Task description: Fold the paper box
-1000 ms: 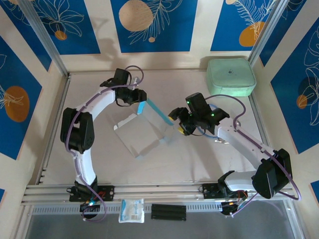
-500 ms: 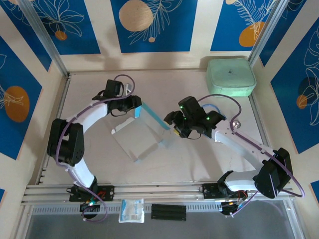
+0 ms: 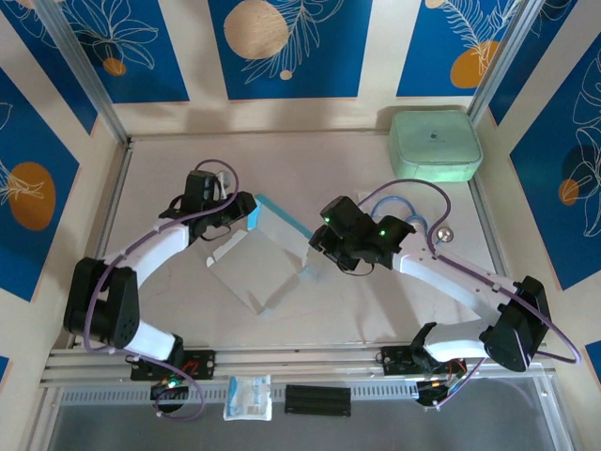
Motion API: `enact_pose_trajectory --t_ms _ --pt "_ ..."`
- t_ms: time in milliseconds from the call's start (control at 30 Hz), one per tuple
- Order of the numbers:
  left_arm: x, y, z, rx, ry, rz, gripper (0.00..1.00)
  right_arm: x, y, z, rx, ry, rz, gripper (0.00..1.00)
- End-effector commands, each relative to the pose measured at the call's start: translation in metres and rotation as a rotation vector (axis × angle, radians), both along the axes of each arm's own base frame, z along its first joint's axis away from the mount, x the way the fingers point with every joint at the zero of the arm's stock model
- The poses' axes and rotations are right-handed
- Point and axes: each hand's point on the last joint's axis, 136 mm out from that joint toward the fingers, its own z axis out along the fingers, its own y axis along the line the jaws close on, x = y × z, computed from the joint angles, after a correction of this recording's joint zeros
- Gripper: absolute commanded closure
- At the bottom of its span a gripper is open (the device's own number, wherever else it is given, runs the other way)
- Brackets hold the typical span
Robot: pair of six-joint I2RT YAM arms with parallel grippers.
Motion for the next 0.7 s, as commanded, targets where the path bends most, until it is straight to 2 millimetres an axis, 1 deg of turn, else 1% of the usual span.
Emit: enact_pose_trajectory --t_ms 0,67,133,233,333,433,467,567,667 --pt "-0.002 0.011 0.010 0.004 -0.041 0.055 0.54 0.008 -0.004 0.003 -0.086 -0.067 0.101 0.45" --pt "-0.007 0.011 0.009 -0.004 -0.038 0.049 0.53 0.007 0.003 0.003 -0.072 -0.067 0.141 0.46" --pt "-0.011 0.011 0.009 -0.007 -0.041 0.041 0.52 0.006 0.004 0.006 -0.068 -0.063 0.140 0.47" --pt "-0.009 0.013 0.018 0.027 -0.078 0.028 0.48 0.008 0.003 0.011 -0.087 -0.097 0.150 0.45" --pt "-0.002 0.017 0.031 0.132 -0.082 -0.015 0.43 0.008 -0.002 0.014 -0.114 -0.098 0.160 0.42" --pt "0.005 0.021 0.034 0.272 -0.033 -0.095 0.42 0.003 -0.010 0.018 -0.155 -0.047 0.089 0.44" --pt "0.007 0.021 0.034 0.309 -0.014 -0.126 0.42 0.002 -0.008 0.020 -0.157 -0.039 0.081 0.45" --pt "0.010 0.014 0.030 0.350 0.042 -0.227 0.42 0.008 -0.001 0.024 -0.165 -0.041 0.090 0.47" --pt "0.011 0.003 0.028 0.324 0.066 -0.295 0.42 0.014 0.007 0.018 -0.152 0.008 0.130 0.48"
